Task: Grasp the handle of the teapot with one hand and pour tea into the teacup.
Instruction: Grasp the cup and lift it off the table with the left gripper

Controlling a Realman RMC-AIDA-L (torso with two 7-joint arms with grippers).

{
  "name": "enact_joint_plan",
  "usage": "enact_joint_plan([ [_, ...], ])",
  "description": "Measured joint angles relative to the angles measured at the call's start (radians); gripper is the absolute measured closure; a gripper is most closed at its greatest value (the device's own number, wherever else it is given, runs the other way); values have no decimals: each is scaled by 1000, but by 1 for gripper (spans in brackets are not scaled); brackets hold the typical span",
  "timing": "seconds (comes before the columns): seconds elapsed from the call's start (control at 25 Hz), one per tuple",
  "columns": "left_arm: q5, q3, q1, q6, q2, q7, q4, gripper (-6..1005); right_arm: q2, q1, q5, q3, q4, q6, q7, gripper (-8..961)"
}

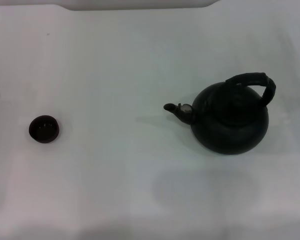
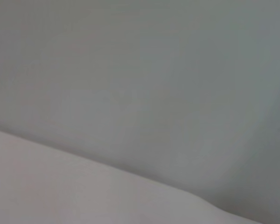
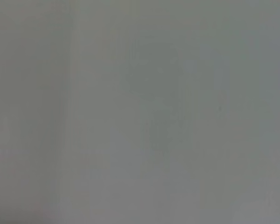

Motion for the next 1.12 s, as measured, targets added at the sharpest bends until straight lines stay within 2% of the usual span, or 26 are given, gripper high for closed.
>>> enact_joint_plan([
  [0.24, 231, 33, -59, 45, 2, -371, 197, 358, 0, 5, 0, 0, -4, 30, -1, 108],
  [0.32, 327, 104, -72, 64, 2, -546, 289, 358, 0, 6, 0, 0, -9, 27, -1, 108],
  [0.44, 464, 264, -80, 98, 3, -802, 421, 356, 0, 6, 0, 0, -10, 22, -1, 108],
  [0.6, 638, 430, -88, 78, 6, -1021, 573, 354, 0, 7, 0, 0, -12, 21, 0, 108],
  [0.8, 769, 556, -93, -33, 5, -1117, 712, 335, 0, 4, 0, 0, -12, 24, 0, 108],
  [1.04, 872, 692, -120, -167, 7, -1208, 809, 282, -1, 5, 0, 0, -12, 31, -13, 109],
  [1.12, 931, 759, -128, -201, 5, -1261, 847, 224, -1, 5, 0, 0, -12, 31, -23, 109],
])
